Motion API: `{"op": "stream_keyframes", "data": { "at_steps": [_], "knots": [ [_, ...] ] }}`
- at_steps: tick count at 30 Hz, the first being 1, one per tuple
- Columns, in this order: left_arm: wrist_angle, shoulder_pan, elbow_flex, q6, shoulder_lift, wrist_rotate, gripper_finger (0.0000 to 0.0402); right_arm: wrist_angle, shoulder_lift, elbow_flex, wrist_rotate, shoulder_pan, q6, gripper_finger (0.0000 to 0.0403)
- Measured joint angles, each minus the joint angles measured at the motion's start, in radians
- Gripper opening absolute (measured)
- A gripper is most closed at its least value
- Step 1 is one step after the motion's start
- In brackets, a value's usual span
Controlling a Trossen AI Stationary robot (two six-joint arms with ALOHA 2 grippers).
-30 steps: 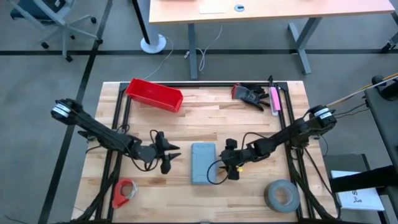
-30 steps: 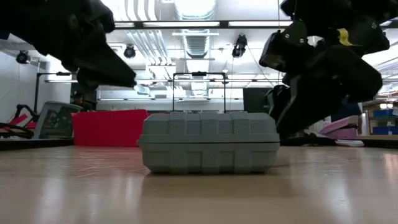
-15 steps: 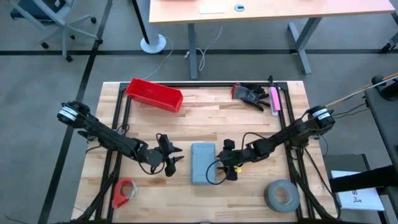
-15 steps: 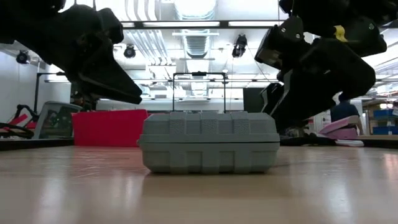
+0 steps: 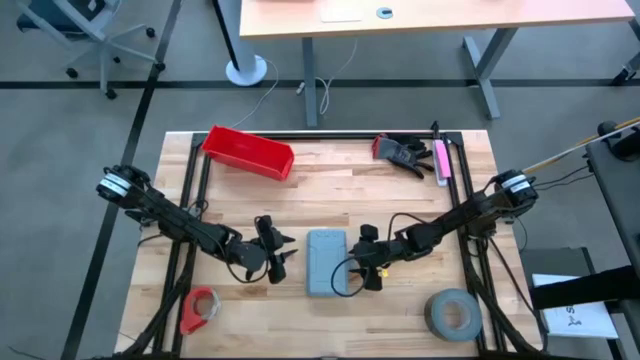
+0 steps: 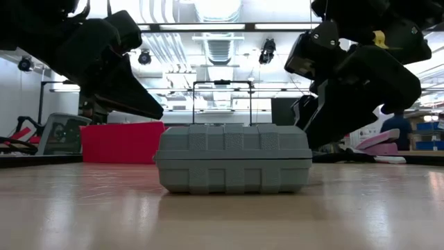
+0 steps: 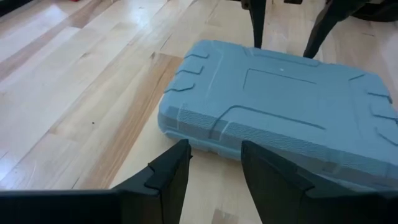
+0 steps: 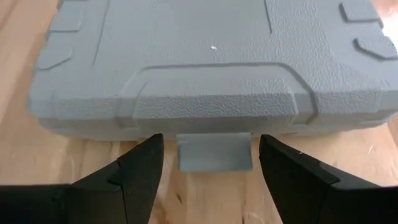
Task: Prefit tool cases
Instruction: Open the prefit tool case
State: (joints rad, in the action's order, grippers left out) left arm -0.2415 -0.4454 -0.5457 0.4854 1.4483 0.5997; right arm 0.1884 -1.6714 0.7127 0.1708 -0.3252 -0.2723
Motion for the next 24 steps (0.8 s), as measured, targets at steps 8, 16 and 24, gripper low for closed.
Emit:
{"op": "stream_keyframes", "data": {
  "at_steps": [8, 16, 24],
  "knots": [
    [-0.012, -0.001, 0.000, 0.088, 0.000, -0.011, 0.0158, -0.003, 0.000, 0.000, -0.037, 0.000, -0.006, 0.0240],
    [-0.012, -0.002, 0.000, 0.099, 0.000, -0.014, 0.0153, -0.004, -0.003, 0.000, -0.011, 0.000, -0.005, 0.0240],
    [-0.012, -0.002, 0.000, 0.103, 0.000, -0.015, 0.0155, 0.001, -0.056, 0.000, 0.007, 0.003, -0.003, 0.0240]
  ]
}}
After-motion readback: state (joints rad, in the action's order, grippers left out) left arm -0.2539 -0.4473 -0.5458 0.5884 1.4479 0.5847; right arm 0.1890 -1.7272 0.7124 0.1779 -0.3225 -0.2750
